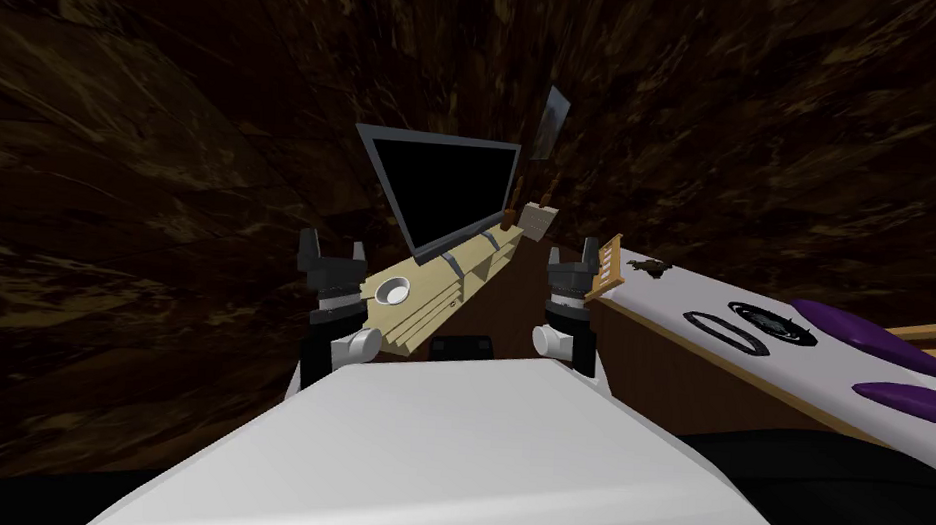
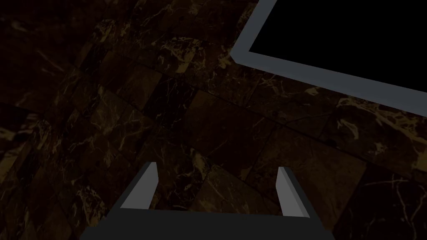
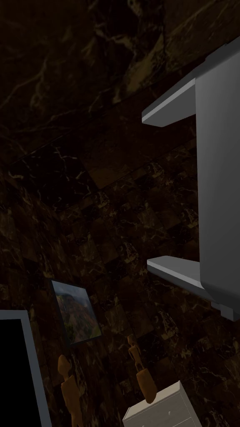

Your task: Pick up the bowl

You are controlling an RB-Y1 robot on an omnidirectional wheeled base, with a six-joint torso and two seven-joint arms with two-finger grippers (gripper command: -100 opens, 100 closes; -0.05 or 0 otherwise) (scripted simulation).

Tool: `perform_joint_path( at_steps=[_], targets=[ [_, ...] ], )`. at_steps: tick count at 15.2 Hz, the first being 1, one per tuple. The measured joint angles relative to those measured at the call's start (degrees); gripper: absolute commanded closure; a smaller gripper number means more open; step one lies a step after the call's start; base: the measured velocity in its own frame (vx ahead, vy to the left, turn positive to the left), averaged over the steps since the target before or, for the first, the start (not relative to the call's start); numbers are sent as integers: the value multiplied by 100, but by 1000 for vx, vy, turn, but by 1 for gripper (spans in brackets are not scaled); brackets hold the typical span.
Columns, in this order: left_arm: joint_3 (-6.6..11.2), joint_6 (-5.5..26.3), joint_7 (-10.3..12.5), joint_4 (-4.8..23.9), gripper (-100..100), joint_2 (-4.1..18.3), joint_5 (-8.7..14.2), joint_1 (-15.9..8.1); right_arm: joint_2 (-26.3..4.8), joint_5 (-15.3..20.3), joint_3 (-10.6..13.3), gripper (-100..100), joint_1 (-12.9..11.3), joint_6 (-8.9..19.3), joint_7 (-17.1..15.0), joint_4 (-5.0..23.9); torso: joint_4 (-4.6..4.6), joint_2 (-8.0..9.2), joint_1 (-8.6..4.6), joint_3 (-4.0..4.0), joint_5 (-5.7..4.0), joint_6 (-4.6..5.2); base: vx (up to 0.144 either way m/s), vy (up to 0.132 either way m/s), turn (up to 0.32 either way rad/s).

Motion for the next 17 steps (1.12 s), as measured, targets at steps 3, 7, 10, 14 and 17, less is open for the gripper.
perform_joint_path(
  at_steps=[3,7,10,14,17],
  targets=[
    [35,120,15,52,-100,273,42,13,0,0,0,0,0,0,0,0,0,-1,3,0,1,1,3,2,-40],
    [97,455,39,234,-100,612,133,28,0,0,0,0,0,0,0,0,-1,-3,5,-2,1,1,6,5,-67],
    [156,722,57,326,-100,758,204,28,0,0,0,0,0,0,0,0,-1,-3,4,-2,1,1,5,4,-48],
    [271,1073,104,504,-100,931,320,0,0,0,0,0,0,0,0,0,-1,-3,4,-2,1,1,5,4,-60],
    [335,1372,132,599,-100,1026,403,36,0,0,0,0,0,0,0,0,-1,-3,4,-2,1,1,7,4,-70]
  ],
)
